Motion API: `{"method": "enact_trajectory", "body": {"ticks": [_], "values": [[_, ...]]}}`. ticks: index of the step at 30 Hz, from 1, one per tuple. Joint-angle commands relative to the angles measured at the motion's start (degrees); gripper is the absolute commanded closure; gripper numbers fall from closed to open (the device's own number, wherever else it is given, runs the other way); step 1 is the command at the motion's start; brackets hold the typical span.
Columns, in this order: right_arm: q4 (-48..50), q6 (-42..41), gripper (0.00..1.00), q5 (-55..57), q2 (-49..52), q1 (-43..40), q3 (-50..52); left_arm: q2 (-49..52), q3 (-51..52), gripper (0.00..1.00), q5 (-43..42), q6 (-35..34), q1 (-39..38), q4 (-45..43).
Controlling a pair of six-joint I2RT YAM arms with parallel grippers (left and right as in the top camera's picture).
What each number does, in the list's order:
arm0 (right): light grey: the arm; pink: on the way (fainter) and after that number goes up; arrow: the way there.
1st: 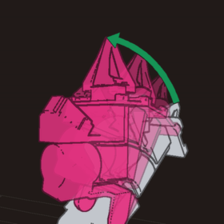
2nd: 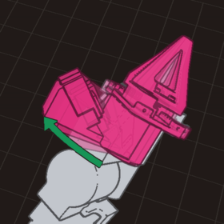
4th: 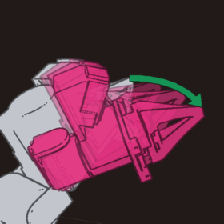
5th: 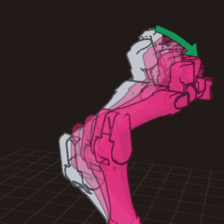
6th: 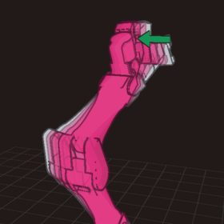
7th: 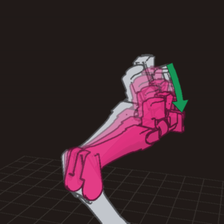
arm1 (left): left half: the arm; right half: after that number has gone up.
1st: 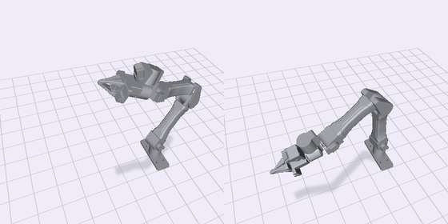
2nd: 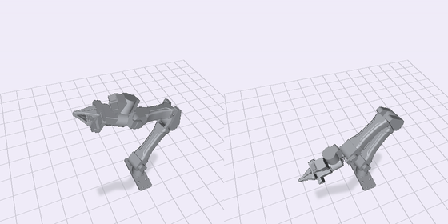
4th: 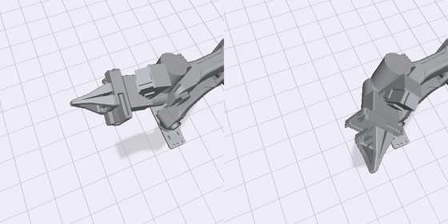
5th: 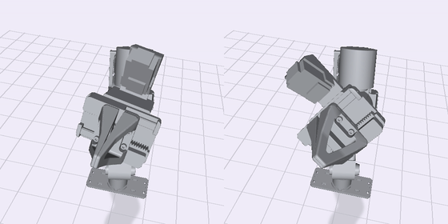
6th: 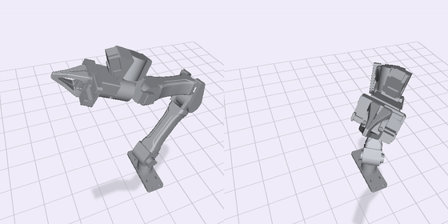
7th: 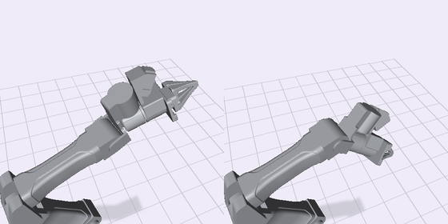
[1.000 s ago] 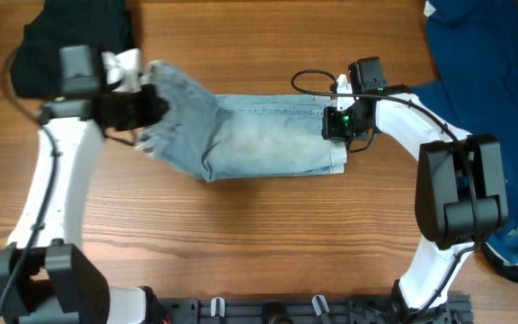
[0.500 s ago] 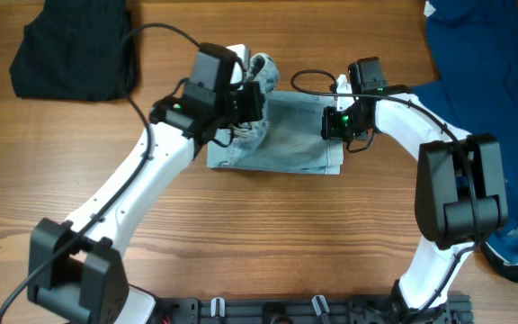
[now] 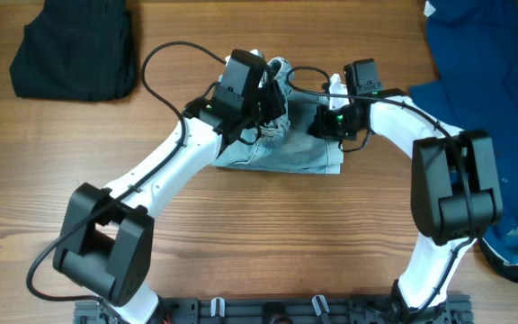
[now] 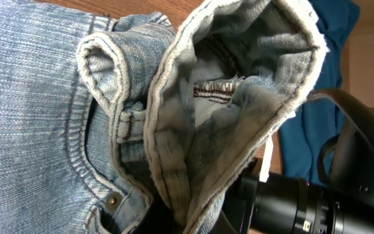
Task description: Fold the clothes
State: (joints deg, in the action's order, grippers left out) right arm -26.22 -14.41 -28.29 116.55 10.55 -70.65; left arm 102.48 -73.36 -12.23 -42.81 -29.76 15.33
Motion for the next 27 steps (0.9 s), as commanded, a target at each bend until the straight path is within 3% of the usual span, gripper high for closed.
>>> {"method": "enact_trajectory", "body": {"ticks": [1,9,16,27], "values": [[0.31,-3.15,0.96,-4.76,-2.56,-0.72,0.83,0.07,-0.81,0.96,-1.01,-2.71,-0.68,-0.85],[-0.92,-6.69,0.96,-3.65,-10.05,-7.76,0.85,0.07,-0.81,0.96,-1.18,-2.71,-0.68,-1.46],[-4.37,-2.69,0.96,-1.36,-9.90,-11.28,4.48,0.07,-0.81,0.96,-1.20,-2.67,-0.68,-1.42],[6.19,-6.80,0.96,-0.13,-5.46,-11.02,12.07,0.07,-0.81,0.96,-2.67,-2.67,-0.68,-1.68]]}}
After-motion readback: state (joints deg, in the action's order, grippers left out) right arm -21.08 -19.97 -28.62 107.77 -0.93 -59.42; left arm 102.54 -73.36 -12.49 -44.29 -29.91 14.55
